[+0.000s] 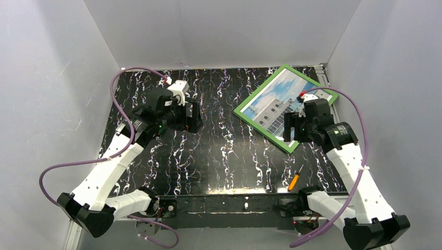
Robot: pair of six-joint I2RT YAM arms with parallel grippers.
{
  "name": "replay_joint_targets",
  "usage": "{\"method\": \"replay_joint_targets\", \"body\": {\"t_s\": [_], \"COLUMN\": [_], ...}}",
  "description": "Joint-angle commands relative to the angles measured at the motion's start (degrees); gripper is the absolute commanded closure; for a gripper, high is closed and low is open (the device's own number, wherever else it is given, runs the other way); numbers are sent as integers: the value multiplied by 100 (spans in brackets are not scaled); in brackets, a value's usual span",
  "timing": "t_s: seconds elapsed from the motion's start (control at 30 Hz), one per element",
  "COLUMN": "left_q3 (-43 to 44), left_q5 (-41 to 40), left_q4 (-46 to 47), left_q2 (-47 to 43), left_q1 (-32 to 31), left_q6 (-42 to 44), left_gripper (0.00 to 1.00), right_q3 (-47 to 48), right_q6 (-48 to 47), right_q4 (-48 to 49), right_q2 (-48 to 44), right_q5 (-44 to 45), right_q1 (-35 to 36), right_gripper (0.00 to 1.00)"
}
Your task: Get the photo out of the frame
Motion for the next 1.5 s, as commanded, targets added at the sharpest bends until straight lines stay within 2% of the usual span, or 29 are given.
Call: {"method": "replay_joint_targets", "body": {"t_s": [0.0, 0.1, 0.2, 0.27, 0.43, 0.73, 0.97, 1.27, 1.47], "left_q3": [-272, -566, -447, -383, -364, -315, -272, -217, -231], "left_q5": [145, 236, 347, 688, 1695, 2686, 2755, 2795, 2836], "left_q4": [-439, -313, -485, -522, -305, -74, -137, -197, -175], "left_q2": [86, 162, 518, 788, 1337, 1785, 1910, 1958, 1979], "left_q1": [-24, -46, -99, -110, -103, -103, -109, -94, -96], "left_q6": [-80, -137, -313, -534, -996, -1506, -1581, -1597, -1649], "left_gripper": [0, 0, 0, 0, 0, 0, 0, 0, 0], "right_q3": [-267, -378, -423, -531, -455, -496, -320, -289, -295], "right_q6": [-445, -505, -521, -576, -915, -1198, -1478, -1583, -1586], "right_q4": [690, 847, 1068, 1431, 1646, 1966, 2083, 2178, 2276], "right_q2": [150, 626, 1118, 1399, 2253, 3085, 3661, 4198, 4353], "right_q5": [-617, -832, -853, -856, -683, -475, 2, 428, 451], "right_q1": [-18, -14, 39, 50, 55, 130, 363, 735, 806], "right_gripper": [13, 19, 23, 23, 33, 35, 39, 52, 57]}}
